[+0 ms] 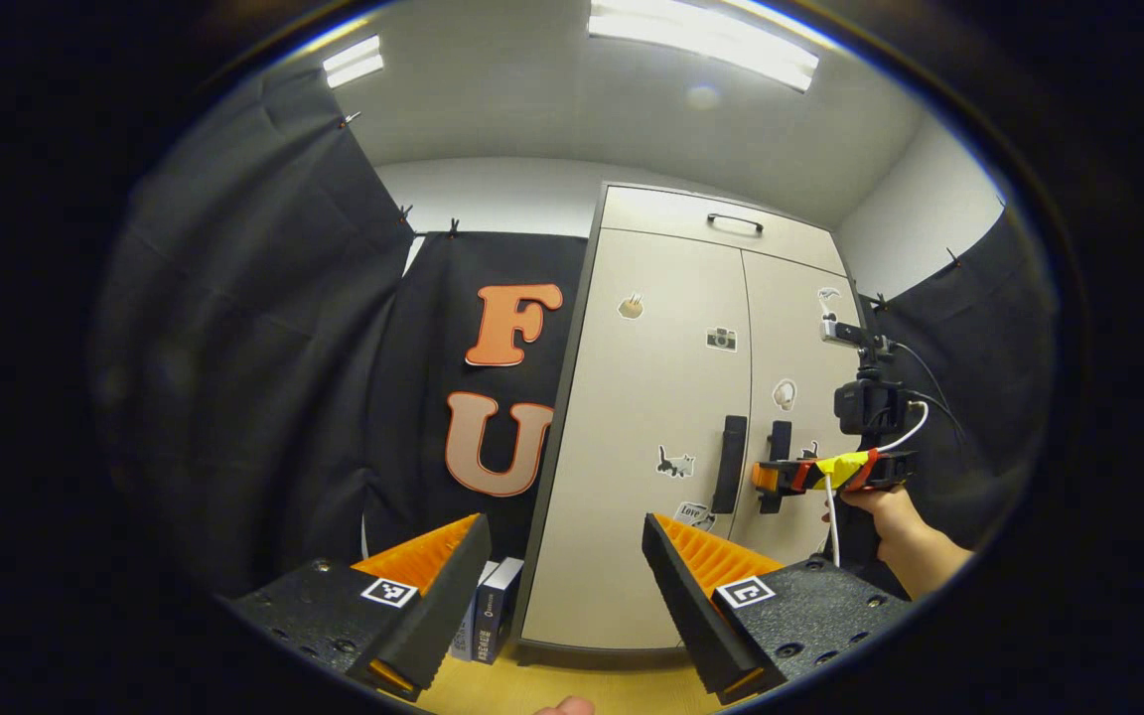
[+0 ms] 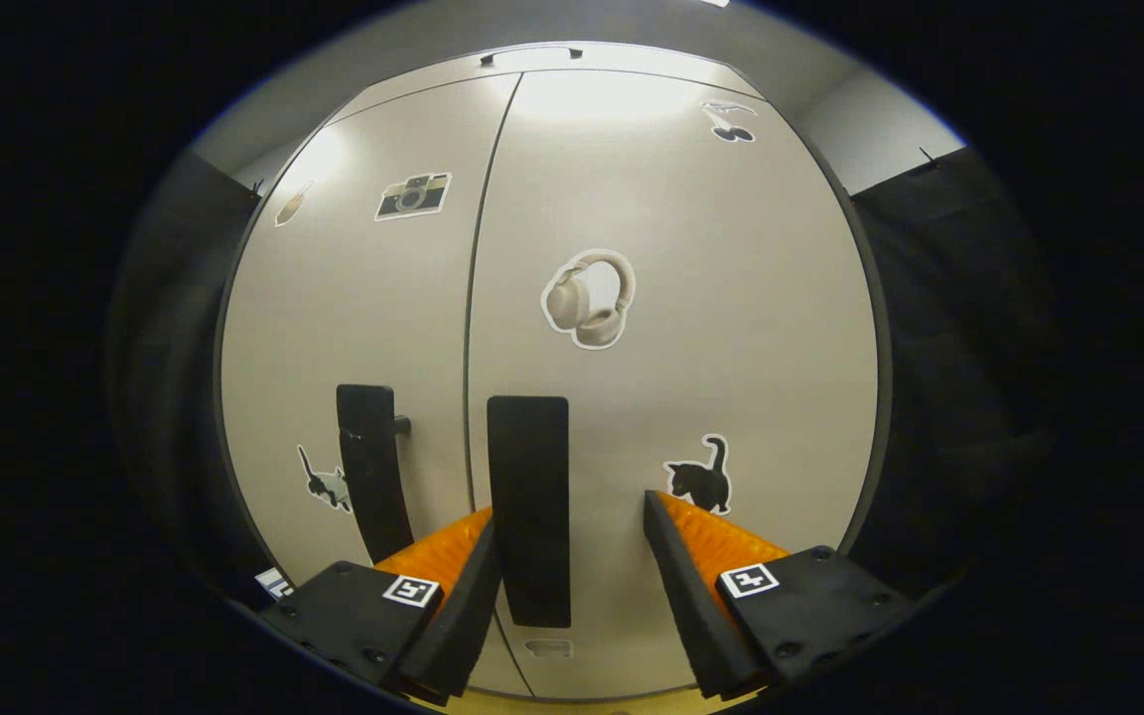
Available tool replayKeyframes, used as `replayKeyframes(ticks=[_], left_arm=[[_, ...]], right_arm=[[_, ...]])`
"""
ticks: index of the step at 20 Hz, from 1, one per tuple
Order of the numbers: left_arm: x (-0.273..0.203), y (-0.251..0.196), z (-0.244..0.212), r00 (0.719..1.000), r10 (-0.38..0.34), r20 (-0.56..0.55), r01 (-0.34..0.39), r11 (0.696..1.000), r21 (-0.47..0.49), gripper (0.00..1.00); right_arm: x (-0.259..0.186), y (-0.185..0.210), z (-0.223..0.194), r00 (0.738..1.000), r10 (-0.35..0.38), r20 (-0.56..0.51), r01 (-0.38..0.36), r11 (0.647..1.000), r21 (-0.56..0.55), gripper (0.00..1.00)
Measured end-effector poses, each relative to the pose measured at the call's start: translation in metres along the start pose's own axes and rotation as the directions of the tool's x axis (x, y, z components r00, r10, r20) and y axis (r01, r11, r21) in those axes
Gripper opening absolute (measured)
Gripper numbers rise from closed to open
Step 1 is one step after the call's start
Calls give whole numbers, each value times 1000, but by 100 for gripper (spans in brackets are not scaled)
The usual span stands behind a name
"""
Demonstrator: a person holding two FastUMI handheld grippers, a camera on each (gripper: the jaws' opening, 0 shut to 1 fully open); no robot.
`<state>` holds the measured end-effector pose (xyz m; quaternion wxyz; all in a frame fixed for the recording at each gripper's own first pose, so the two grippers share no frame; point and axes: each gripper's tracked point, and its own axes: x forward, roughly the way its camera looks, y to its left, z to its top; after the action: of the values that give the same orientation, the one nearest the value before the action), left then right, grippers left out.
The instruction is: Open the right door of the double-door shoe cabinet with the right hand, and open the left door with the left hand.
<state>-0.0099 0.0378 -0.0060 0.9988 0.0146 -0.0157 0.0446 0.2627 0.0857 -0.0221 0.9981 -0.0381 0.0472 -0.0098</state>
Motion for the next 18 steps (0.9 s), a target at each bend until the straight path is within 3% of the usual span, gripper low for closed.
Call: replayKeyframes(ticks=[3, 5, 7, 14, 18], left_arm=[[-3, 3, 1, 1000, 5, 1, -5, 1000, -2, 94], [-7, 5, 1, 1000, 10, -3, -10, 1000, -11, 94], [-10, 10, -1, 1000, 17, -11, -17, 1000, -13, 94], [-17, 12, 5, 1000, 29, -6, -29, 1000, -4, 94], [-17, 10, 5, 1000, 29, -8, -28, 1000, 6, 94]], right_arm=[[-2, 20, -5, 998, 69, -14, -68, 997, 30, 71], [2, 19, -6, 997, 75, -15, -75, 997, 36, 41], [-4, 20, -6, 995, 93, -24, -93, 995, 30, 30], [-11, 20, -8, 989, 138, -60, -135, 990, 47, 30], [-33, 16, -9, 977, 197, -79, -195, 980, 43, 30]])
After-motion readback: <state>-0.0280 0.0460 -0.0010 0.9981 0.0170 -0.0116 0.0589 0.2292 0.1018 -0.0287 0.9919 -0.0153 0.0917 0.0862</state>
